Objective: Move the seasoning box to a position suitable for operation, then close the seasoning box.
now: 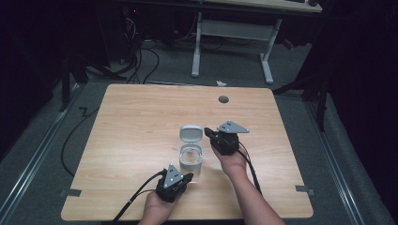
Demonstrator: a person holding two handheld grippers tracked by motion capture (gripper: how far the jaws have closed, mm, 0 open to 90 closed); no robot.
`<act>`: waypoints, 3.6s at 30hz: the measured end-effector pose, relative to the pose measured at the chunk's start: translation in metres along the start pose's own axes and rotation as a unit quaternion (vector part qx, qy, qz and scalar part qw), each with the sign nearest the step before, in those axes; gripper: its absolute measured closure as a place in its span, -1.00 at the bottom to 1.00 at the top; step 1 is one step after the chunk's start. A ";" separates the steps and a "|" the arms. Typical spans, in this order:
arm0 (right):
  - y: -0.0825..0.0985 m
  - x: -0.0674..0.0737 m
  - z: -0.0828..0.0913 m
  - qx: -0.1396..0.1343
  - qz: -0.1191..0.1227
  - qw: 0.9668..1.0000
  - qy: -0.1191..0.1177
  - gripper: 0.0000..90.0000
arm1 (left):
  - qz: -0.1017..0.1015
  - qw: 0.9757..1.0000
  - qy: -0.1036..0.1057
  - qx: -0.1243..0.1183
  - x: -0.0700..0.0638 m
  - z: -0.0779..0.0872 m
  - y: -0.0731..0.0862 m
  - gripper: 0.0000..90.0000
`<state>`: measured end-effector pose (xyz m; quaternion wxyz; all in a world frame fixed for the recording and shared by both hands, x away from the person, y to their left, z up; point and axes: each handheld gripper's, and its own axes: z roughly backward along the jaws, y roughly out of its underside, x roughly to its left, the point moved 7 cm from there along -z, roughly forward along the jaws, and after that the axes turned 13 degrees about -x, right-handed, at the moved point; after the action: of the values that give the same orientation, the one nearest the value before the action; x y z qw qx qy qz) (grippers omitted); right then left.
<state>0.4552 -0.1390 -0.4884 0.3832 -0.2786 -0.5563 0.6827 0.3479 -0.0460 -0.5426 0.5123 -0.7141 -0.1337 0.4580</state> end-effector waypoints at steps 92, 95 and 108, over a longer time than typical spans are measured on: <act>0.049 -0.069 0.084 0.018 0.008 0.997 0.077 0.12 | -0.048 0.993 -0.102 -0.024 0.105 0.037 -0.096 0.26; 0.060 -0.079 0.097 0.022 0.011 0.995 0.096 0.05 | -0.036 0.987 -0.147 -0.059 0.139 0.036 -0.113 0.26; 0.093 -0.077 0.150 0.019 0.016 0.989 0.146 -0.03 | -0.046 0.980 -0.182 -0.066 0.159 0.083 -0.097 0.23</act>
<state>0.3568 -0.2928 -0.5483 0.4546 -0.3768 -0.4767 0.6513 0.3959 0.1520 -0.5461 0.4515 -0.6443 -0.2878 0.5461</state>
